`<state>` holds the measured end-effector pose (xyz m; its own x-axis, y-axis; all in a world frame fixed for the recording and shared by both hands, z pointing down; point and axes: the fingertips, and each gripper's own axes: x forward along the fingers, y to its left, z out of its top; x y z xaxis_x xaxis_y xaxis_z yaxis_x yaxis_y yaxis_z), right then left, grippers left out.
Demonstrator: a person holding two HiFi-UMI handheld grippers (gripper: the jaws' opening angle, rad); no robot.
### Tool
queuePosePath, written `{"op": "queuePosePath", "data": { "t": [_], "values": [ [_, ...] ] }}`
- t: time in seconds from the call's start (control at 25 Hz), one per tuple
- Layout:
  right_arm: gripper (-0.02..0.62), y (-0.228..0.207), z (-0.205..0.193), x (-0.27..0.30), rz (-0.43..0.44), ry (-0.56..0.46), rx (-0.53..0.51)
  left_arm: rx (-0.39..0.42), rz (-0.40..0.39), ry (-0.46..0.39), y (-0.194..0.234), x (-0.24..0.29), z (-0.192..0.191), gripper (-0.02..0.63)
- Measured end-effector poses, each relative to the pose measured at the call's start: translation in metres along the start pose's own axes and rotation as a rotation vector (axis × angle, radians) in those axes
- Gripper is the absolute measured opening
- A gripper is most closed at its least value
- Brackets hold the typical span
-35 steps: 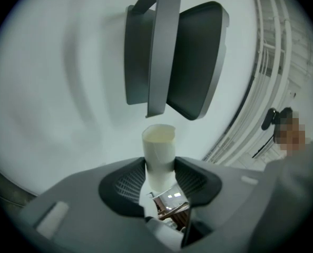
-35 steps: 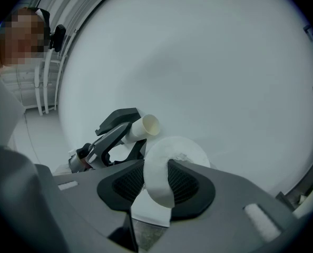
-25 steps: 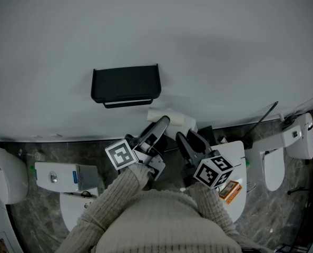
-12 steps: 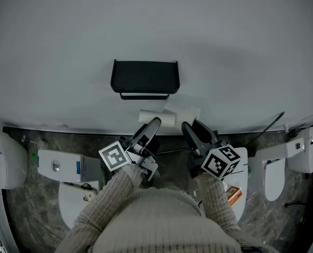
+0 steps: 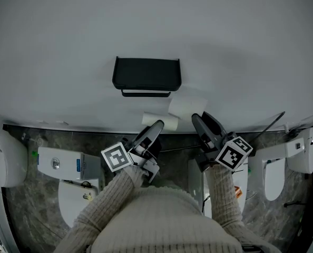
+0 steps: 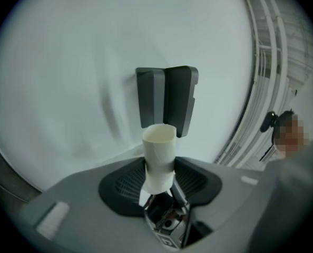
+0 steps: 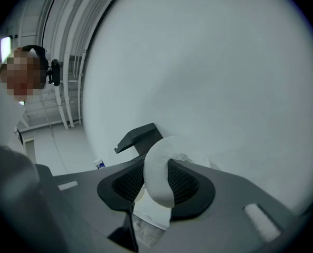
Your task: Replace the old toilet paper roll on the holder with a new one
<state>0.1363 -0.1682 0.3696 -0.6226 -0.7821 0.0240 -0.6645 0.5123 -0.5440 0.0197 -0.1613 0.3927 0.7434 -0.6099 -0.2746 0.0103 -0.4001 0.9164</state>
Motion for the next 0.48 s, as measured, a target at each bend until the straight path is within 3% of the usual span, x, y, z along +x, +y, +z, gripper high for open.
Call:
{"op": "queuePosePath", "data": {
  "t": [0.48],
  "values": [
    [0.138,0.010,0.017,-0.001,0.102,-0.019,0.008,-0.063,-0.046,0.125,-0.001,0.024,-0.045,0.172]
  ]
}}
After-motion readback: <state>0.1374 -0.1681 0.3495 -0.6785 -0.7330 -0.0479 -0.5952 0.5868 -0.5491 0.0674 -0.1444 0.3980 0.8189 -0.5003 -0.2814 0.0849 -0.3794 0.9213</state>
